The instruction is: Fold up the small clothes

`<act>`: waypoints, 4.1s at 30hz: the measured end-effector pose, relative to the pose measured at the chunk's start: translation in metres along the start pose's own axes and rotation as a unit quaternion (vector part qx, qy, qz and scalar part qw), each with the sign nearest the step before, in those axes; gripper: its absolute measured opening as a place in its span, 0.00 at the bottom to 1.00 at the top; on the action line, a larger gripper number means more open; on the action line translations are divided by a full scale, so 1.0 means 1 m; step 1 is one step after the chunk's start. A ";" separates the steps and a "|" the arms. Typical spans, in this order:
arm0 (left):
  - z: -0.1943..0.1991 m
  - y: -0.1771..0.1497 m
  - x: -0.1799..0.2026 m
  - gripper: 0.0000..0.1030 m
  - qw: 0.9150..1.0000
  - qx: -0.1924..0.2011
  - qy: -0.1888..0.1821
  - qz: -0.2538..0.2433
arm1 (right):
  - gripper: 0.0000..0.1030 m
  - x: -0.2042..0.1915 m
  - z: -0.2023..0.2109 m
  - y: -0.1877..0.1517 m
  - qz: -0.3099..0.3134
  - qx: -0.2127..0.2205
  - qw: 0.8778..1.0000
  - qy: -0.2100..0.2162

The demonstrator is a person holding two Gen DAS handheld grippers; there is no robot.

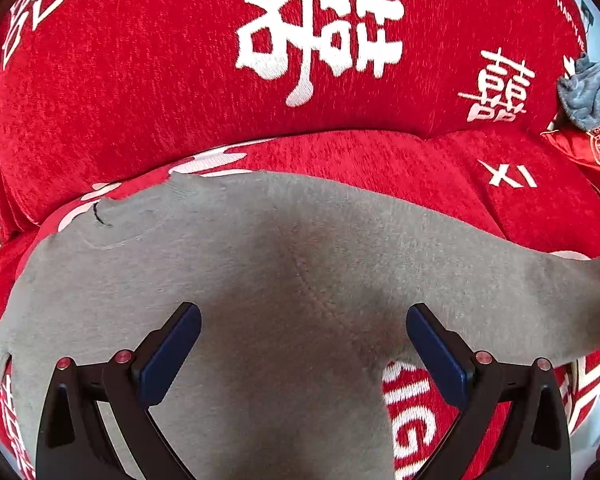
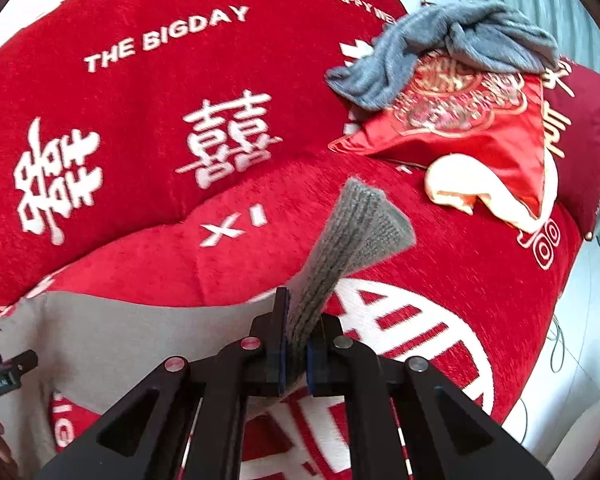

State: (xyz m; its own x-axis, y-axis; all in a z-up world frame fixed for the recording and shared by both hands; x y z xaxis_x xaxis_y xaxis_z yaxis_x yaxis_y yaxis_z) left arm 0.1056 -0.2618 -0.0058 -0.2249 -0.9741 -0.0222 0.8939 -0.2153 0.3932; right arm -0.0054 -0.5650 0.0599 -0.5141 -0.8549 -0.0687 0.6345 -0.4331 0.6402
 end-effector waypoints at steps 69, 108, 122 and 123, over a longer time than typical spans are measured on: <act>0.026 -0.156 -0.387 1.00 0.957 -0.003 -0.005 0.290 | 0.14 -0.545 0.064 -0.225 0.334 -0.133 0.904 0.232; -0.020 -0.060 -0.236 1.00 0.991 -0.043 0.018 0.128 | 0.59 -0.324 -0.090 -0.081 0.193 -0.179 0.948 0.179; -0.016 -0.060 -0.232 1.00 0.991 -0.039 0.017 0.130 | 0.62 -0.347 -0.048 -0.087 0.227 -0.159 0.937 0.213; -0.018 -0.062 -0.229 1.00 0.991 -0.040 0.027 0.124 | 0.62 -0.350 -0.049 -0.100 0.241 -0.163 0.936 0.200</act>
State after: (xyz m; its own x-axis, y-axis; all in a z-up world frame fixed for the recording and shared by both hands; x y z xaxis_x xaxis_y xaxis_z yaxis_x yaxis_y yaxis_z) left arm 0.1086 -0.0262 -0.0416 0.0243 -0.9996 0.0164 0.9476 0.0283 0.3183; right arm 0.1395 -0.2360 -0.0181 0.0927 -0.9836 -0.1548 0.9132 0.0220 0.4070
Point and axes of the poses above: each gripper's, at about its wrist camera, not at the fingertips, and z roughly against the way its jaws point, x to its right, y to its top, the point moved 6 cm from there along -z, roughly the way its jaws point, and after that the axes turned 7 degrees about -x, right-handed, at the moved point
